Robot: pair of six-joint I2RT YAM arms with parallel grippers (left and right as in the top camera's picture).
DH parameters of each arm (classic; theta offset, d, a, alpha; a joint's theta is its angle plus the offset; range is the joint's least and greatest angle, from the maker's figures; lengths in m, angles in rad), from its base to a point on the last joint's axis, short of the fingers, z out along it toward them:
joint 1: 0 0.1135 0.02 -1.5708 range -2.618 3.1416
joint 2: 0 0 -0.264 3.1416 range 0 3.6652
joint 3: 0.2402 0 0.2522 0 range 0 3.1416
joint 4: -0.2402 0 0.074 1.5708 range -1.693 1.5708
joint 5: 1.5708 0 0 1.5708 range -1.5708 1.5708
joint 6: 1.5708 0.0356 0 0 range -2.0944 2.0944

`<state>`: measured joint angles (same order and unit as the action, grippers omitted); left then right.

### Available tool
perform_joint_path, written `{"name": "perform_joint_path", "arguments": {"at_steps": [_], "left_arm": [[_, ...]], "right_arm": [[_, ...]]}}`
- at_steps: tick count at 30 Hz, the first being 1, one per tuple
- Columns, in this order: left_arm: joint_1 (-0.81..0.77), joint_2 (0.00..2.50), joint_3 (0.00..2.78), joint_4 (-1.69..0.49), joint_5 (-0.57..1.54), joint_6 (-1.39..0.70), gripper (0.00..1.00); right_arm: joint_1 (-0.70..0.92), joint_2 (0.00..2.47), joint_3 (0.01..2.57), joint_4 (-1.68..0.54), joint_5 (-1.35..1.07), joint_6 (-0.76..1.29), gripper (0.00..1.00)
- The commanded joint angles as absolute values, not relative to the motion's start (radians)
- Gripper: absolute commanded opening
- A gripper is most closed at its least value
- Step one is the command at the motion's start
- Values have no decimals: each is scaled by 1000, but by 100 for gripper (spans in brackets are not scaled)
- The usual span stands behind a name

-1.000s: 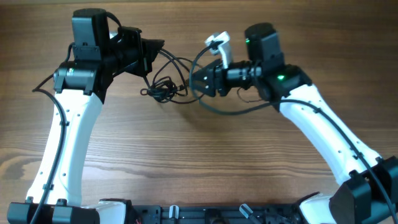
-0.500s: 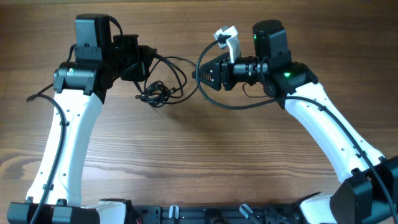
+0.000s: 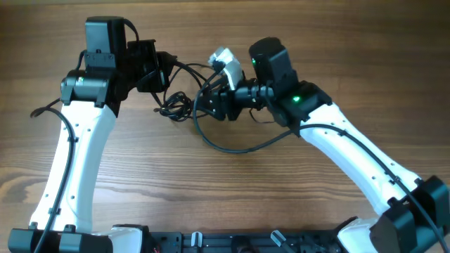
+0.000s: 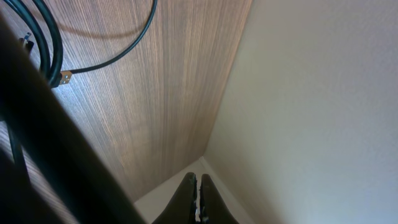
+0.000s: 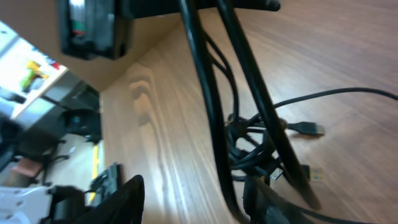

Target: Untangle cables

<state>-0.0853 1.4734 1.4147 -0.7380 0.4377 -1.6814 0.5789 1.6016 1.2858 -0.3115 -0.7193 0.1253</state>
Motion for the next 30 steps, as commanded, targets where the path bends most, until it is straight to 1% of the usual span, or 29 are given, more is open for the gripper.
{"name": "perform_joint_path", "arguments": {"at_steps": [1,2,3,4,6,10,11,12,13,14,16,17,18,20,22,25,28,30], "left_arm": [[-88,1468,1427,-743,429,-1691,4],[-88,1468,1427,-746,429,-1691,4],[-88,1468,1427,-751,427,-1691,4],[-88,1468,1427,-754,423,-1691,4],[-88,1468,1427,-763,395,-1690,4],[-88,1469,1427,-825,241,-1680,8],[-88,1469,1427,-849,194,-1679,10],[-88,1470,1427,-878,138,-1665,14],[-88,1473,1427,-899,88,-1619,20],[-88,1479,1427,-912,54,-1554,40],[-88,1494,1427,-914,46,-1370,73],[-90,1505,1427,-913,46,-1264,86],[-96,1517,1427,-911,47,-1152,89],[-114,1538,1427,-920,64,-930,89],[-134,1551,1427,-939,96,-790,88],[-188,1570,1425,-960,210,-540,83],[-230,1589,1424,-966,295,-392,82],[-264,1607,1424,-984,329,-301,80]], "right_arm": [[590,1657,1308,-282,-641,109,47],[590,1659,1308,-277,-648,109,40],[590,1659,1308,-279,-647,109,26],[590,1658,1308,-284,-647,109,18],[586,1647,1308,-318,-617,164,4],[558,1572,1311,-478,-566,260,4],[547,1553,1320,-536,-564,273,4],[536,1537,1336,-609,-564,276,4],[524,1527,1359,-696,-561,278,4],[521,1527,1384,-778,-556,276,4],[523,1530,1391,-837,-530,276,4],[524,1534,1391,-861,-496,278,4],[524,1539,1391,-866,-482,285,4],[524,1551,1391,-862,-475,293,4],[524,1562,1391,-854,-475,322,4],[524,1587,1391,-798,-479,408,4],[519,1588,1394,-721,-478,506,4],[498,1588,1395,-664,-479,563,4]]}}
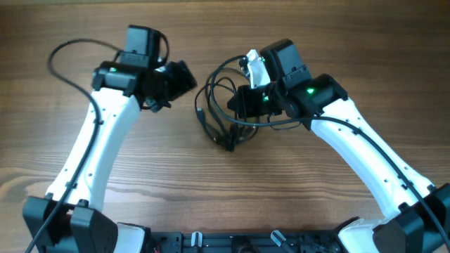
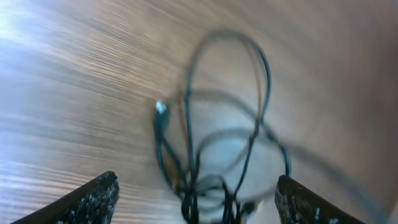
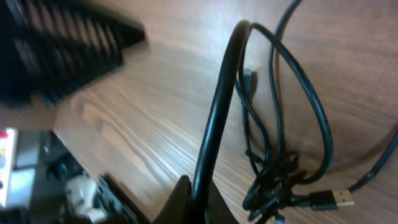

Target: Untangle cables

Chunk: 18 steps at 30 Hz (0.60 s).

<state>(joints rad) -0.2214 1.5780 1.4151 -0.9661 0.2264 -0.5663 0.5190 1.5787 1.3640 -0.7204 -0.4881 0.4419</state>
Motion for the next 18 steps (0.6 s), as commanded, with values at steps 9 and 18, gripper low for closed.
{"name": "perform_joint_path", "arguments": {"at_steps": [9,18], "left_arm": [[-376,1656,1386,-977,355,-52,72],[-375,1756,1274,-748,524,-40,69]], "right_arm": [[389,1644,1395,-579,-631,628,4],[388,1647,1395,-577,-630,602,4]]}}
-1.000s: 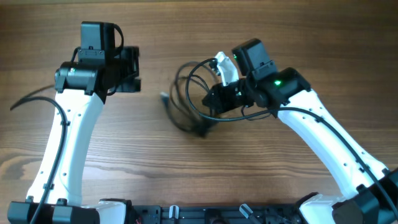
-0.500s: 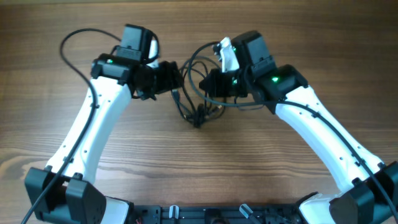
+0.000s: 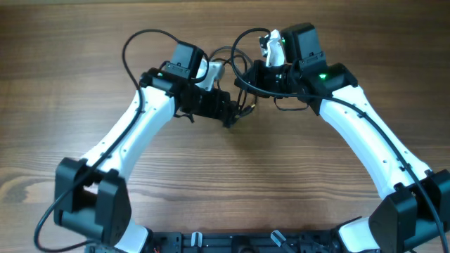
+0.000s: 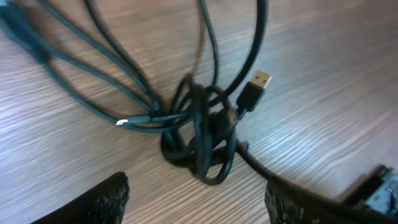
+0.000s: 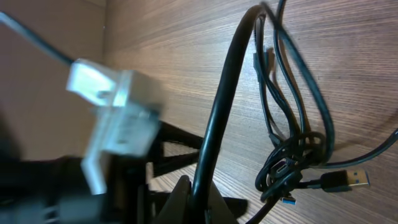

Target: Untangle cables

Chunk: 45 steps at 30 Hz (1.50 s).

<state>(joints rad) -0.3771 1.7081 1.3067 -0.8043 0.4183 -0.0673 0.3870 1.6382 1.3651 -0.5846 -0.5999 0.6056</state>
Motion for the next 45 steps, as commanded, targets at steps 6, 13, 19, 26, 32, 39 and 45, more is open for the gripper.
{"name": "perform_joint_path", "arguments": {"at_steps": [6,13,19,26,32,39,45], "left_arm": [[-376,1852,1274,-690,523,-41,65],[-376,1911,1274,-671,522,-42,26],[-376,1925,1274,-650,331,-251,4],[-375,1925,1274,-639,252,-336,4],[-375,1925,1274,-640,234,-352,4],[-348,1745,1283,-670,235,-341,4],[-323,1410,1283,-664,234,-350,4]], "right_arm": [[389,1647,1395,-580,-630,589,4],[389,1645,1395,-589,-630,540,4],[389,1592,1395,-601,-596,471,4],[387,1427,1395,-752,-326,443,4],[339,1280,1395,-851,-73,445,4],[200,1281,1395,-880,-65,445,4],[155,1370,1395,-910,-68,419,4]]}}
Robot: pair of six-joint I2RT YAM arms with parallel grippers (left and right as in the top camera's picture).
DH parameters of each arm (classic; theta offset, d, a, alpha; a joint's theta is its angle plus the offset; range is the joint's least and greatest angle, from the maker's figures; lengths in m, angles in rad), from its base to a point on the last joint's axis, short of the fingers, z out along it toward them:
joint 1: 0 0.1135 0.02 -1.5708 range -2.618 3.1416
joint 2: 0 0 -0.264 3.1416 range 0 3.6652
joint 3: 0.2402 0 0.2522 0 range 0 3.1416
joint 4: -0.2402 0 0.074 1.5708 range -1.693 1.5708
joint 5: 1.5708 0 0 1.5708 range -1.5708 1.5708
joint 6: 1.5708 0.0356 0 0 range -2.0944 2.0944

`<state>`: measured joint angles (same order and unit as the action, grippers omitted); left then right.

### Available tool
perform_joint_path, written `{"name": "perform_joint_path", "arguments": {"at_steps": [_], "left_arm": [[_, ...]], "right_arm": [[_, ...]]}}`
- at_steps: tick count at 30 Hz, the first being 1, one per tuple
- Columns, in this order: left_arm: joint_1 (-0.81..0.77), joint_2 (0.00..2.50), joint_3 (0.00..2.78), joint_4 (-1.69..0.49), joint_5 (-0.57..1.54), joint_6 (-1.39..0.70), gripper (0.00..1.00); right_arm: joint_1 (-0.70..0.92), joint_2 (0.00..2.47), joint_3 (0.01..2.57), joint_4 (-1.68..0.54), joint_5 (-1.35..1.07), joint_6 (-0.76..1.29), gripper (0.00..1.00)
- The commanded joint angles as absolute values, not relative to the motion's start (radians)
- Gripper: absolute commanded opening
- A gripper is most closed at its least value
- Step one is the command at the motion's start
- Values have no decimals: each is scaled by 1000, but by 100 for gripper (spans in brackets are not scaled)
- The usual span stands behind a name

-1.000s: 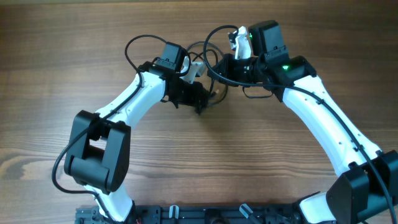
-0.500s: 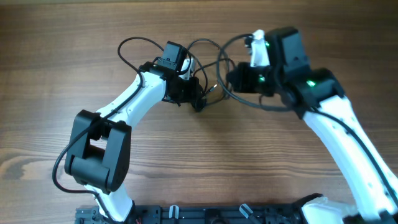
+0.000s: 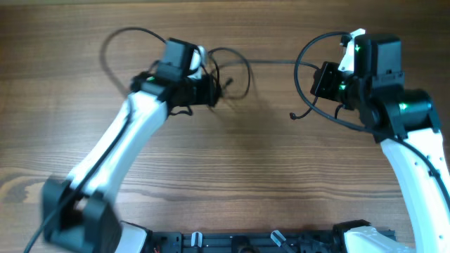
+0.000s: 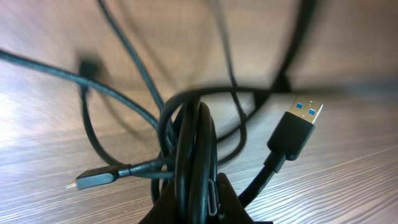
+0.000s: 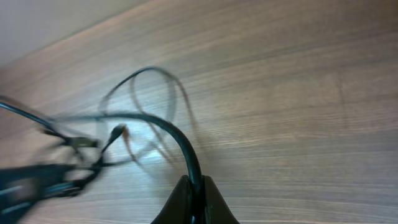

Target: Untangle cables

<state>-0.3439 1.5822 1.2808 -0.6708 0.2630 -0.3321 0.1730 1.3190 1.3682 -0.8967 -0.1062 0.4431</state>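
Several black cables form a knot (image 3: 219,79) at the back of the table, left of centre. My left gripper (image 3: 213,91) is shut on that knot, the coiled strands (image 4: 193,143) squeezed between its fingers. A USB plug with a blue insert (image 4: 297,126) and a smaller plug (image 4: 93,180) stick out of the bundle. My right gripper (image 3: 323,81) is far to the right, shut on one black cable (image 5: 177,137). This cable runs taut leftward to the knot and loops above the gripper, its loose end (image 3: 294,116) hanging free.
The wooden table (image 3: 232,176) carries nothing else. A cable loop (image 3: 116,46) lies behind the left arm at the back left. The table's back edge is close behind both grippers.
My left gripper was open over the knot and is now shut on it. My right gripper has moved well to the right with its cable, and a long strand now stretches between the two.
First my left gripper was shut at the back left while the right stood open around the cables. Then the right was shut on one cable and the left was open. The left then stood over the knot, close to the right. Now it grips it, with the grippers apart.
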Motion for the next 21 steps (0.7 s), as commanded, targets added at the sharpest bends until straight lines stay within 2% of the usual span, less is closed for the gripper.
{"name": "perform_joint_path", "arguments": {"at_steps": [1,5,10,16,21], "left_arm": [[-316,1369,1283,-665,233,-357,4],[-250,1236,1283,-691,146,-484,4],[-150,1189,1283,-739,111,-506,4],[-139,1217,1283,-805,146,-408,4],[-139,1231,1283,-828,144,-344,4]], "right_arm": [[147,1393,1395,-918,-68,419,4],[109,1484,1395,-948,-95,410,4],[23,1562,1395,-968,-178,392,4],[-102,1574,1395,-973,-185,392,6],[-299,1574,1395,-979,-227,398,6]]}}
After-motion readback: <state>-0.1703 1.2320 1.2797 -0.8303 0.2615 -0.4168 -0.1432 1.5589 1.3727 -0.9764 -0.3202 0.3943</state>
